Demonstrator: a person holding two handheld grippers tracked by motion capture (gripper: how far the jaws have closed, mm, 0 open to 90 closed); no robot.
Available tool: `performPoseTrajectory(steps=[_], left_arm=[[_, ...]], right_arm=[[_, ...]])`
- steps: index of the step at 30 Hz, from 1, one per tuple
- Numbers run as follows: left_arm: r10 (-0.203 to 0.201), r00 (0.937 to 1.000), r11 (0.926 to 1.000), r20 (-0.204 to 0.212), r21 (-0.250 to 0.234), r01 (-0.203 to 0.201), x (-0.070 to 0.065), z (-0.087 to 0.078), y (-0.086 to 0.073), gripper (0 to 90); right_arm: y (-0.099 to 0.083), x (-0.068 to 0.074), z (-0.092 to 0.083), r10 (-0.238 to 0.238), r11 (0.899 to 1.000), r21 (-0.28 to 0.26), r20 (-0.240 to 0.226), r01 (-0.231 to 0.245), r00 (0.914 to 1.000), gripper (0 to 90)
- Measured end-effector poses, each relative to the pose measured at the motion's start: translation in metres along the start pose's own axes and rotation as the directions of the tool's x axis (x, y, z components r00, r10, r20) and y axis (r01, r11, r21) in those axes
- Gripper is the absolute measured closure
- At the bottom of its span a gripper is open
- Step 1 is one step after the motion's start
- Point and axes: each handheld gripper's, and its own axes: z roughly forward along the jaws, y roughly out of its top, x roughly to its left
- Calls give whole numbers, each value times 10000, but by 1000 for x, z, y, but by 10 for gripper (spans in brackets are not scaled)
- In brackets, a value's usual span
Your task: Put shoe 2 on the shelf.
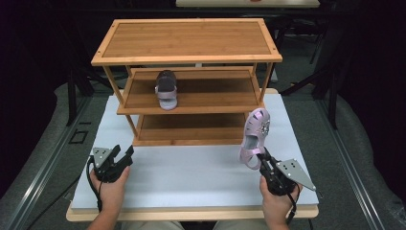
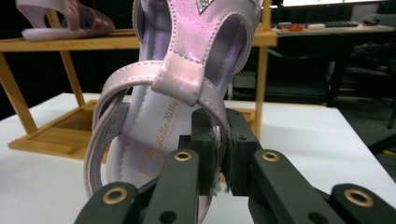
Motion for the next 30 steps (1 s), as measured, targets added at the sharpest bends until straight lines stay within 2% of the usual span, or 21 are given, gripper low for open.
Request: performPoseTrajectory(steps=[9,21,26,30], left_arm=[[-24,10000,10000,18,13,24,0,1,-1,473],[-95,10000,10000,26,12,95,1,3,-1,473],[-45,10000,10000,58,54,44,1,4,-1,473],[-69,10000,10000,46,52,68,1,3,-1,472]], right_arm=[[28,16,21,-174,9980,-612,-469,145,9987,839],[57,41,62,-438,9962,-792,-899,367,9950,838],[65,52,75,-210,9959,-893,-1121,109,9935,839],[71,61,85,-79,9960,-888,-1031,-13,9946,838]])
